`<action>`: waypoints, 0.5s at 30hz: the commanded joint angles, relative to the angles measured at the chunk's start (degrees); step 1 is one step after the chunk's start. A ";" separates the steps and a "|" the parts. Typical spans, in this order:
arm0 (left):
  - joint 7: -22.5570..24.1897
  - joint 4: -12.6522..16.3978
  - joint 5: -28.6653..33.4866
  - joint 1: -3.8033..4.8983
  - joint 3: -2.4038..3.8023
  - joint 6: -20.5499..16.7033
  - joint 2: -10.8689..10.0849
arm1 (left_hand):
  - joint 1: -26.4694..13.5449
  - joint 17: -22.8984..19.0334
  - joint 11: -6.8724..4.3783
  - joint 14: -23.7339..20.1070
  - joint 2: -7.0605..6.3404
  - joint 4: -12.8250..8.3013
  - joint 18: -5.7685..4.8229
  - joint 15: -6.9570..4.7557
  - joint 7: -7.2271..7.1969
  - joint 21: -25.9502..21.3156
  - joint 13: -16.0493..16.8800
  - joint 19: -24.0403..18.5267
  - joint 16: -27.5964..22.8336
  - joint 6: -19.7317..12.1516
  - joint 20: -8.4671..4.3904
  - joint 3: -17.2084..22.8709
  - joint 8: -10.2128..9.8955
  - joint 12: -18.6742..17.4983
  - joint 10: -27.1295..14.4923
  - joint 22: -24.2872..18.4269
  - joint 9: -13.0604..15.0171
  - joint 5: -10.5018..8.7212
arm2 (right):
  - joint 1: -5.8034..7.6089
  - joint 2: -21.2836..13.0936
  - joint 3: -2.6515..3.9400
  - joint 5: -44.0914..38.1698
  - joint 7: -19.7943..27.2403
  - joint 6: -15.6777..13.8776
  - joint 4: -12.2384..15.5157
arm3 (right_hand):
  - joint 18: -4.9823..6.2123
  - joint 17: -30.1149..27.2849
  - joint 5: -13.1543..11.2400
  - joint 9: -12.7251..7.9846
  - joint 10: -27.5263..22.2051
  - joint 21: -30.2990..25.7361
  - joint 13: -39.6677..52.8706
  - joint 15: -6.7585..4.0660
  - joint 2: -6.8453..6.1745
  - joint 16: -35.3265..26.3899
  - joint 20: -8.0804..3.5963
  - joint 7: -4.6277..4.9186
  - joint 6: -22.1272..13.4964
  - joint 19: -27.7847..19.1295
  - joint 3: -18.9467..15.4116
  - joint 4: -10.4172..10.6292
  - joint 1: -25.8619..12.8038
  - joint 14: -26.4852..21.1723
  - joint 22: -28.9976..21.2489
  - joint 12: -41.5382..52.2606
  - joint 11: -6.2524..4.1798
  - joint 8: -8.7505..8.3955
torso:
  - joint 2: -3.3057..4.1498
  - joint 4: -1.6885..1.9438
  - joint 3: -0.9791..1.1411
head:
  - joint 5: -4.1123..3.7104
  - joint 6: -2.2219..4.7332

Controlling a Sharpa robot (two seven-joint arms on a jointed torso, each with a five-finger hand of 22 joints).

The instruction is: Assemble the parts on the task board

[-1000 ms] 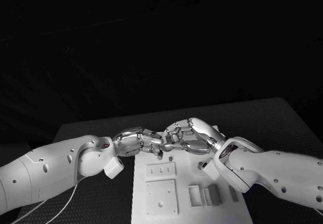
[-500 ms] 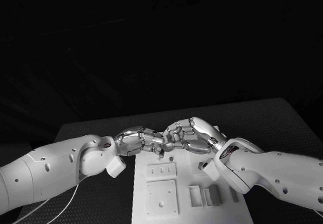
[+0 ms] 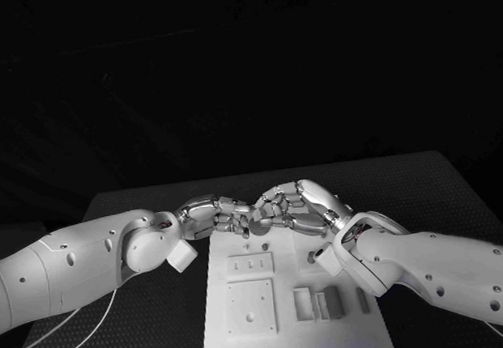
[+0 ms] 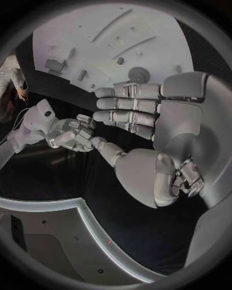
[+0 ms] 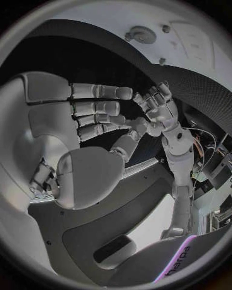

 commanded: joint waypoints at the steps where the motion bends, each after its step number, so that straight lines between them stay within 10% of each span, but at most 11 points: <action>1: -2.09 0.17 1.14 0.03 0.03 -3.54 -0.07 | -2.57 -0.16 0.26 -0.24 -2.02 0.08 -0.52 0.42 0.35 -0.53 -0.11 -0.31 -0.31 -2.10 0.27 -2.35 -0.99 -0.41 -1.05 -0.34 -0.53 -0.16 | -0.02 0.04 0.30 -3.36 -0.91 0.37 -1.14 | 0.77 0.05 0.21 3.05 0.44 0.24 0.10 -0.12 -0.11 0.29 -0.06 0.08 1.19 0.29 0.40 0.03 -0.41 0.27 1.10 0.38 0.00 3.32 | -0.03 -0.05 -0.05 | -0.19 0.00; 8: -3.18 0.20 -1.71 0.04 0.03 -12.00 -0.49 | -5.99 -0.32 1.23 -0.22 -2.52 0.29 -0.14 0.56 2.02 -1.51 0.06 -0.28 -0.50 -4.34 0.43 -5.71 -1.52 -0.56 -2.45 -1.11 -0.89 -0.13 | 0.02 0.02 0.88 -11.40 -4.75 0.48 -4.00 | 0.77 0.12 0.21 3.25 0.57 0.45 0.14 -0.21 -0.32 0.51 -0.17 0.07 1.25 0.44 0.35 0.04 -0.50 0.39 1.13 0.55 -0.07 3.50 | -0.06 0.02 -0.10 | -0.63 0.19; 15: -3.73 1.11 -10.87 0.08 0.02 -21.18 -1.47 | -8.80 -0.34 1.47 0.69 -2.88 0.56 0.23 0.25 2.35 -1.94 0.52 0.76 -0.24 0.37 0.26 -6.28 1.84 0.10 -2.63 -1.68 0.18 -0.10 | 1.63 0.25 1.14 -22.83 -10.54 2.78 -6.96 | 0.77 0.17 0.21 3.51 0.83 0.74 0.18 -0.33 -0.84 0.73 -0.33 0.03 1.38 0.67 0.30 0.06 -0.62 0.57 1.14 0.77 -0.18 3.74 | -0.14 -0.06 -0.10 | -1.31 0.51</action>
